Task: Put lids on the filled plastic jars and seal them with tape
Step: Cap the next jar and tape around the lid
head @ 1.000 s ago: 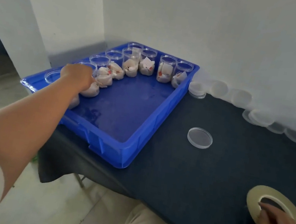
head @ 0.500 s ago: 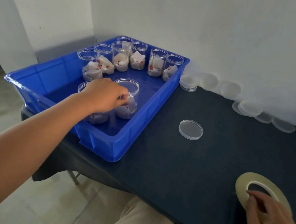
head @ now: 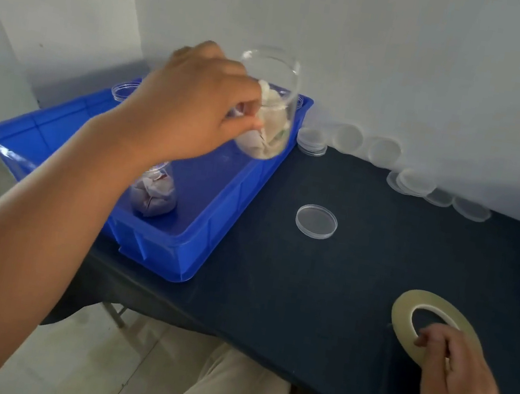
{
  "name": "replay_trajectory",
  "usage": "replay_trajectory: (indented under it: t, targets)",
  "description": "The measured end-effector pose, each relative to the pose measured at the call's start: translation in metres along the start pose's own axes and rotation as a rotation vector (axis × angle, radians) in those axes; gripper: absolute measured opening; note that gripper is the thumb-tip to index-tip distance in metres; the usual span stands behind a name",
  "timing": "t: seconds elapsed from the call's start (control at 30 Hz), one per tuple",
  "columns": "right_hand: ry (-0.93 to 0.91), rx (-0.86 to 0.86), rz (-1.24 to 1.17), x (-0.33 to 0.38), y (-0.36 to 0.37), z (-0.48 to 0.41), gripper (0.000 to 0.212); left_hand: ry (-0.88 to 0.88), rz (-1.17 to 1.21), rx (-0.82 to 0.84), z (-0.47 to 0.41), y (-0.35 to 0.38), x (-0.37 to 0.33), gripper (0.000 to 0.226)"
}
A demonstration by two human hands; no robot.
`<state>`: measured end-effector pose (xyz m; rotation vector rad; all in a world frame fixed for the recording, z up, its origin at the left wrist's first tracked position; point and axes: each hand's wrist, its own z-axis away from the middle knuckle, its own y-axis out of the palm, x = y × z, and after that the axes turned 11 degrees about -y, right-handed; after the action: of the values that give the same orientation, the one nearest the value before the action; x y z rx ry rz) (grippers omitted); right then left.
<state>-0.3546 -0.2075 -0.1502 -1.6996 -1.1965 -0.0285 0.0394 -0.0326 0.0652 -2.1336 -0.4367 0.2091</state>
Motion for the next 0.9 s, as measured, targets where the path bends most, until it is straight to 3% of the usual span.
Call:
replay_trajectory:
  t: [0.13,0.23,0.33,0.4,0.53,0.63,0.7,0.73,0.8,0.9]
  targets:
    - [-0.059,0.047,-0.014,0.014,0.006,0.002,0.036,0.179,0.119,0.177,0.013,0.011,-0.068,0.031]
    - [-0.082,0.031,-0.286,0.033,0.018,0.001,0.048,0.288,0.129,0.296,0.030,0.046,-0.118,0.026]
    - [-0.042,0.107,-0.478,0.049,0.031,-0.005,0.097,0.371,0.140,0.341,0.050,0.080,-0.154,0.022]
    - [-0.012,0.145,-0.527,0.055,0.039,-0.008,0.116,0.383,0.172,0.338,0.061,0.098,-0.165,0.021]
    - [-0.002,0.106,-0.516,0.049,0.048,-0.009,0.106,0.375,0.386,0.315,0.071,0.121,-0.154,0.036]
    - [0.008,0.092,-0.509,0.047,0.050,-0.011,0.082,0.177,0.819,0.337,0.070,0.132,-0.144,0.046]
    - [0.029,0.079,-0.496,0.047,0.051,-0.012,0.085,-0.161,1.047,0.212,0.064,0.151,-0.145,0.034]
    - [0.037,0.079,-0.483,0.047,0.051,-0.011,0.091,-0.354,1.026,0.167,0.058,0.164,-0.144,0.033]
    - [0.047,0.080,-0.473,0.047,0.052,-0.011,0.101,-0.600,0.718,0.274,0.042,0.190,-0.139,0.055]
    - [0.051,0.087,-0.491,0.047,0.052,-0.011,0.102,-0.669,0.337,0.501,0.027,0.222,-0.135,0.091]
